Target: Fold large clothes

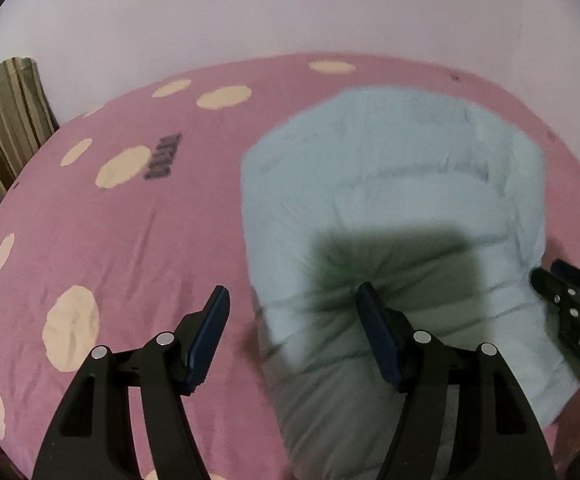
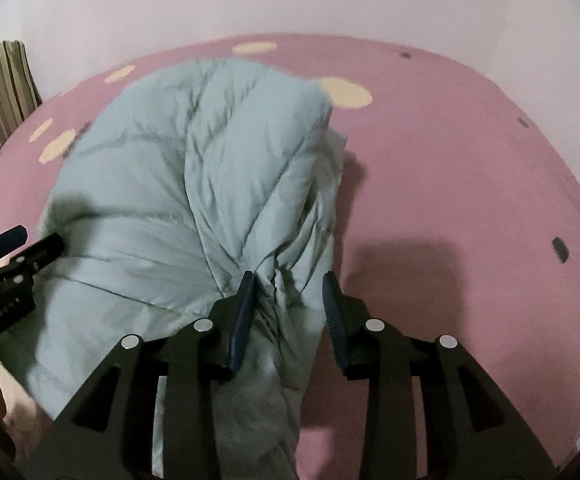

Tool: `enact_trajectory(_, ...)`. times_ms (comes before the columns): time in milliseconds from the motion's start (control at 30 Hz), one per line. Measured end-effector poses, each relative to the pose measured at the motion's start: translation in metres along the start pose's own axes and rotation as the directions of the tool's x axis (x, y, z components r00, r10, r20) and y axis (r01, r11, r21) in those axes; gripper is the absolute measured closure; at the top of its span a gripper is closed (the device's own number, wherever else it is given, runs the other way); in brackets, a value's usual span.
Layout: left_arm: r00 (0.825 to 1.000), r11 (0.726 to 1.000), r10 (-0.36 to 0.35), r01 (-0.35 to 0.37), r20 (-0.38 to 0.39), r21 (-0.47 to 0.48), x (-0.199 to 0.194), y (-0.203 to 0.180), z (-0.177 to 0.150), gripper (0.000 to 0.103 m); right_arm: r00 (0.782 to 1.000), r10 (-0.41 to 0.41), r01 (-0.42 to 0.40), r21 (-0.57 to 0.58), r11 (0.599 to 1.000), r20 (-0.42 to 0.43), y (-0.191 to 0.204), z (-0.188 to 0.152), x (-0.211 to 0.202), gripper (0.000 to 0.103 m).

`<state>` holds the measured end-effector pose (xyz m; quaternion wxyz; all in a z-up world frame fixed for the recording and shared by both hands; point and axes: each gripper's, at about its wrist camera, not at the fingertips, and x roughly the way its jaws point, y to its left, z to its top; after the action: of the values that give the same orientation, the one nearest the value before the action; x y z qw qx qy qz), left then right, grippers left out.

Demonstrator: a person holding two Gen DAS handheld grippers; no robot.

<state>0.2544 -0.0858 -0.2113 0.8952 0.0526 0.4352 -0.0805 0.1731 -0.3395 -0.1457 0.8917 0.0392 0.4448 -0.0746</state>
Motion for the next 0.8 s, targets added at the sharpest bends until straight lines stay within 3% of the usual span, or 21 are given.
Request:
enact_trajectory(167,0.999,1.000,-0.006,0.006,0.044,0.009,-0.009,0.005,0.028,0.037,0.996,0.041,-0.039,-0.029,0.999,0.077,0.010,0.033,-0.023,0.067)
enact_trajectory(300,0.999,1.000,-0.009,0.009,0.039,0.007,0.002,0.007,0.045,0.037,0.994,0.046,-0.042,-0.038,0.998,0.101,0.015,0.058,-0.017,0.067)
enact_trajectory(567,1.000,1.000,-0.002,0.002,-0.028,0.018,0.046,-0.002,0.063,0.037,0.998,0.052,-0.050,-0.065,0.997,0.032,0.021,0.085,0.032,0.067)
enact_trajectory(800,0.996,0.997,0.041,-0.035,-0.081,0.071,0.074,-0.014,0.056,0.036,0.999,0.038,-0.041,-0.067,0.997,-0.039,0.019,0.076,0.070,0.066)
